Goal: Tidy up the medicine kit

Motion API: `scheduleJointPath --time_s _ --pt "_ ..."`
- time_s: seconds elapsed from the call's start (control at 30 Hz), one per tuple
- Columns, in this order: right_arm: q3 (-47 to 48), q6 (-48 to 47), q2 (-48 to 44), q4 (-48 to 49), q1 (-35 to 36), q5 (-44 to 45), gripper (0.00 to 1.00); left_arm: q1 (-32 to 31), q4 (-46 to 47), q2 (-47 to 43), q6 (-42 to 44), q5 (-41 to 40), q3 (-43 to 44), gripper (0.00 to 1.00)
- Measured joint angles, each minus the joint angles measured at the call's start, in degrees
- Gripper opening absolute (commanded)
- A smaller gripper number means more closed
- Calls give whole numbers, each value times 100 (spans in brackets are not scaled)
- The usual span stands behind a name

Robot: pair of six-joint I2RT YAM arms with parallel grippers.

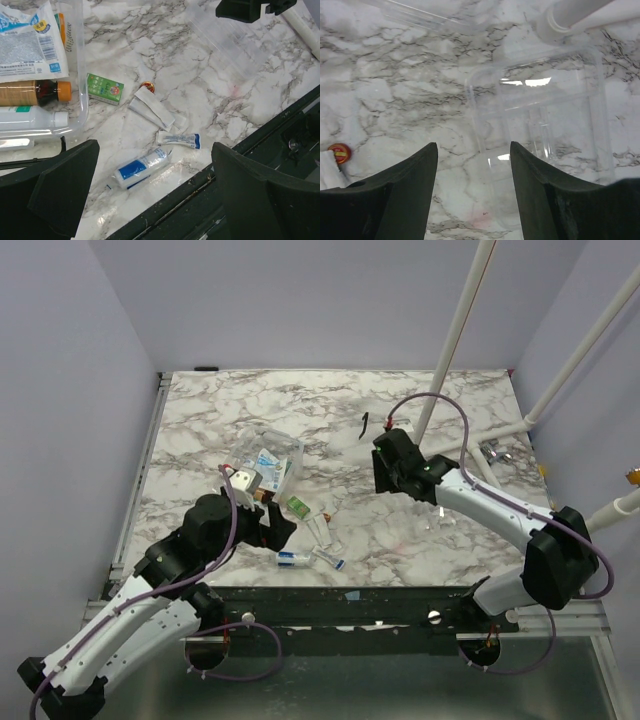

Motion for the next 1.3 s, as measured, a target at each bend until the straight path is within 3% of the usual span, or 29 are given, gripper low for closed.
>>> scheduleJointPath --time_s 0.4,0.83,1.03,1.23,1.3 --pt "-466 168 247 103 -299 -50 53 50 542 509 -278 299 -389 98" --pt "-625 271 890 492 -308 -343 50 428 896 1110 -520 415 -505 98" --pt "-688 315 1040 621 -308 -389 35 592 949 1362 -566 415 -509 98" --pt "-723 404 1054 688 -308 -538 6 776 951 1569 -699 199 -511 98" --pt "-723 409 1069 748 -308 -614 1 824 953 1644 -754 92 -511 98"
